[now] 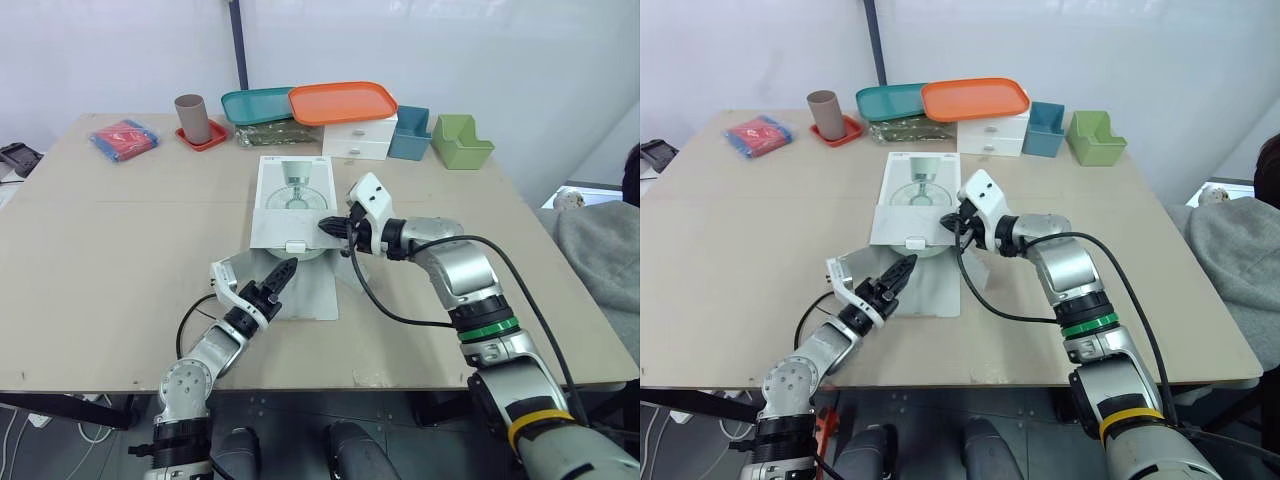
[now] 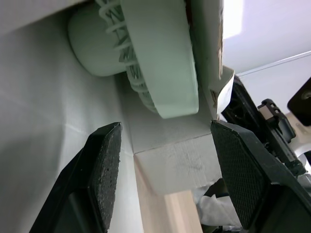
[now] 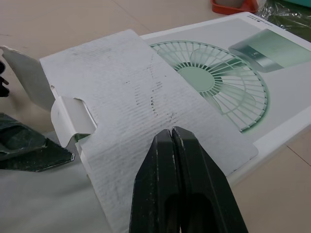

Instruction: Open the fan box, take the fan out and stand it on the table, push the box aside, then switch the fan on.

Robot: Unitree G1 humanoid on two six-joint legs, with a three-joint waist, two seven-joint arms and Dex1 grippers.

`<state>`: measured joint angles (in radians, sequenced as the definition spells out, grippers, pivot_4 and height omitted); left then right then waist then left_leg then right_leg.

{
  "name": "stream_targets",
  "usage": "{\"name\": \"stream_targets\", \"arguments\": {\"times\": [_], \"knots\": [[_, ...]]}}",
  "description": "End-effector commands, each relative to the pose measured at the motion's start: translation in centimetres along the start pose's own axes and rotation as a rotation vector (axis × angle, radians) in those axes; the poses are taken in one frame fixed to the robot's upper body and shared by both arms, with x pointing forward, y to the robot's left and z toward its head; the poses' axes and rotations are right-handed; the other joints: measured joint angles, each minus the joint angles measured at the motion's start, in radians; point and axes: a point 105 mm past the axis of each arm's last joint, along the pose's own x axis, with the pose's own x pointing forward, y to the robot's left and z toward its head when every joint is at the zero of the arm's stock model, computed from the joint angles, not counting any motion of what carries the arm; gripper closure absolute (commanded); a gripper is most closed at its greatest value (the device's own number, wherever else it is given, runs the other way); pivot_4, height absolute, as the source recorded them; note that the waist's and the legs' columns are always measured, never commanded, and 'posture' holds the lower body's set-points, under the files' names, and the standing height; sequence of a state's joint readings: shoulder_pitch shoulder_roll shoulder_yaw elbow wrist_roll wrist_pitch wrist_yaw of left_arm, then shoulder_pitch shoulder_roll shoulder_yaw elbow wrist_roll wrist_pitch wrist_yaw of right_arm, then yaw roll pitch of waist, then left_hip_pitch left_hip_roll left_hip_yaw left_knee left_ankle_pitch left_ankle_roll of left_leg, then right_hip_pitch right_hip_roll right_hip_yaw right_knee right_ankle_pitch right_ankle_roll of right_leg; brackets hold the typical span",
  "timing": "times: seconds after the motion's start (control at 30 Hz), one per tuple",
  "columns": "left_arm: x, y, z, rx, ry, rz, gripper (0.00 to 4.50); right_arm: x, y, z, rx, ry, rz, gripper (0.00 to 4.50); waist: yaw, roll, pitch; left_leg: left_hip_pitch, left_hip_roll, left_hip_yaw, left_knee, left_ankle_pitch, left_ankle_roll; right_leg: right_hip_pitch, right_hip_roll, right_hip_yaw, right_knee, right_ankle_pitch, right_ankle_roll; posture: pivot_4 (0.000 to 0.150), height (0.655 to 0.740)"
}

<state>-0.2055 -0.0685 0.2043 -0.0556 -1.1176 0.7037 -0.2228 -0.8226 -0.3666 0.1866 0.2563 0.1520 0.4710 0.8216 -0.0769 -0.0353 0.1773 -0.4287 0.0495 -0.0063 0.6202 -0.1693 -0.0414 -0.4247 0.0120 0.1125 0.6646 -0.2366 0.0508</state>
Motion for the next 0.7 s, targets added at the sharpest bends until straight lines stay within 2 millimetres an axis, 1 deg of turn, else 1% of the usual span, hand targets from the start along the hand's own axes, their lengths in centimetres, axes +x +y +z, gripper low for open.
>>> {"name": "stream_targets", "arguments": {"times": [0.03, 0.4, 0.47, 0.5, 0.7], "knots": [[0.51, -0.74, 0.24, 0.019, -0.004, -0.044, 1.42, -0.51, -0.38, 1.48, -0.040, -0.040, -0.020, 4.50, 0.000, 0.000, 0.000, 0.000, 0.000, 0.000, 0.000, 0.000, 0.000, 0.000, 0.000, 0.000, 0.000, 0.000, 0.000, 0.150, 0.7400], [1.19, -0.73, 0.52, 0.005, -0.015, -0.061, 1.42, -0.82, -0.34, 1.37, -0.050, -0.034, -0.027, 4.50, 0.000, 0.000, 0.000, -0.001, 0.000, -0.001, -0.001, 0.000, 0.000, 0.000, 0.000, 0.000, 0.000, 0.000, 0.002, 0.150, 0.7400], [1.29, -0.68, 0.45, 0.003, -0.014, -0.059, 1.94, -0.85, -0.28, 1.34, -0.051, -0.033, -0.025, 4.50, 0.000, 0.000, 0.000, -0.001, 0.000, -0.001, -0.001, 0.000, 0.000, 0.000, 0.000, 0.000, 0.000, 0.000, 0.002, 0.150, 0.7400], [1.35, -0.67, 0.44, -0.001, -0.014, -0.059, 2.08, -0.86, -0.24, 1.33, -0.050, -0.033, -0.025, 4.50, 0.000, 0.000, 0.000, -0.001, 0.000, -0.001, -0.001, 0.000, 0.000, 0.000, 0.000, 0.000, 0.000, 0.000, 0.002, 0.150, 0.7400], [1.47, -0.64, 0.64, 0.002, -0.017, -0.059, 2.08, -0.85, -0.20, 1.28, -0.052, -0.031, -0.029, 4.50, 0.000, 0.000, 0.000, -0.001, -0.001, -0.001, -0.001, 0.000, 0.000, 0.000, 0.000, 0.000, 0.000, 0.000, 0.002, 0.150, 0.7400]]}}
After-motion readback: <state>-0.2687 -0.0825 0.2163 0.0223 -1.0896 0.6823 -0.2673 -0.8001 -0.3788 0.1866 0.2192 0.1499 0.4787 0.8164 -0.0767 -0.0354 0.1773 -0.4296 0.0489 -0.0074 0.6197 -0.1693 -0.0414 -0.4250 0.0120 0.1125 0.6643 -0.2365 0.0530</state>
